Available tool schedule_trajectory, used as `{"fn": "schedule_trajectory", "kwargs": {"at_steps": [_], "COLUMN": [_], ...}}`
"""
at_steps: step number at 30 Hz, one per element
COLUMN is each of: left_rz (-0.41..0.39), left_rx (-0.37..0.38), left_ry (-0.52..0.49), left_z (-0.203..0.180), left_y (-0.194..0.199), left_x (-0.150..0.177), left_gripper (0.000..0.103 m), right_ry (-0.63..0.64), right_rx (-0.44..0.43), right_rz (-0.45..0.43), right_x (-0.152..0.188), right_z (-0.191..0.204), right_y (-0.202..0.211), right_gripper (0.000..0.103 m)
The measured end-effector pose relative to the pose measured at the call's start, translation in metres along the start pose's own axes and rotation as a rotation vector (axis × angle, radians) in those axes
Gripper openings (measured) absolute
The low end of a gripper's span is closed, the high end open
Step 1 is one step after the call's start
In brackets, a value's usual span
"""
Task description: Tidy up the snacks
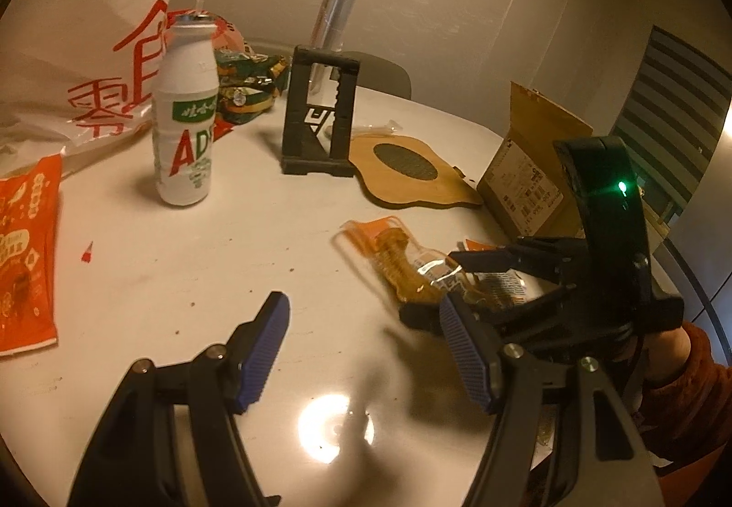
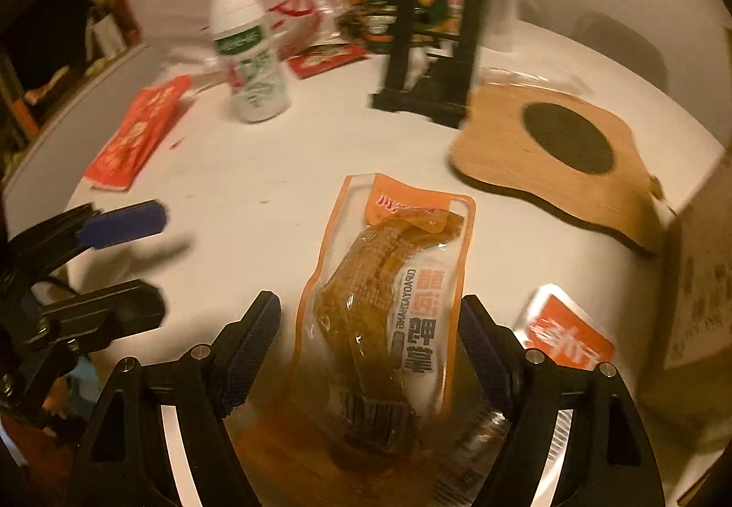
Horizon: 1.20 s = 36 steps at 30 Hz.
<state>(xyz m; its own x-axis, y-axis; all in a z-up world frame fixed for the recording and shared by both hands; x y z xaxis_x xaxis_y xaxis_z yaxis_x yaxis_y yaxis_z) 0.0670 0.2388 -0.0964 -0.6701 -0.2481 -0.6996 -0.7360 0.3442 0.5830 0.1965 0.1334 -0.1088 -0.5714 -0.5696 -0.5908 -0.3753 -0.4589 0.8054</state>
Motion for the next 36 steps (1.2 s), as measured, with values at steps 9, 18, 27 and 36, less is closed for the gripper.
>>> {"fn": "schedule_trajectory", "kwargs": {"at_steps": [9, 18, 27, 36], "left_rz": [0.03, 0.08, 0.031, -0.064], "left_rx": [0.006, 0.04, 0.077, 0.116], "left_ry": [0.01, 0.005, -0.01, -0.12], "left_z": [-0.001, -0.012, -0.032, -0.09], "left_y": [-0.01, -0.027, -0.013, 0.029], "left_x": [0.0, -0.001, -0.028, -0.071], "left_gripper": [0.065, 0.065, 0.064, 0.032], "right_ry": [0.13, 0.221, 0.276, 0.356], "right_rx": [-0.012, 0.059, -0.022, -0.018], "right_rz": [0.027, -0.035, -0.159, -0.345], "right_x": [0.008, 0.016, 0.008, -0.006], "right_z": [0.02, 0.024, 0.033, 0.041], "right_y": [-0.001, 0.018, 0.056, 0.134], "right_gripper": [0.072, 0.052, 0.052, 0.052]}}
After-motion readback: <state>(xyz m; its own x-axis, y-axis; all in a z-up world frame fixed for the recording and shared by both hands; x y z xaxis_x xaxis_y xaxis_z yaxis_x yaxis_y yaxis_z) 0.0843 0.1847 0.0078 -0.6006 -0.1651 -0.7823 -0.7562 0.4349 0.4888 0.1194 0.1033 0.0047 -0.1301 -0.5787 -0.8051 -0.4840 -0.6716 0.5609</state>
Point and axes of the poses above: each gripper's, at about its wrist camera, not at the fingertips, and y roughly against the way its jaws point, z to its left, x to its underside, the point moved 2 cm from there along -y, roughly the way its jaws point, and after that the axes turned 7 degrees about y, right-handed, at the moved point
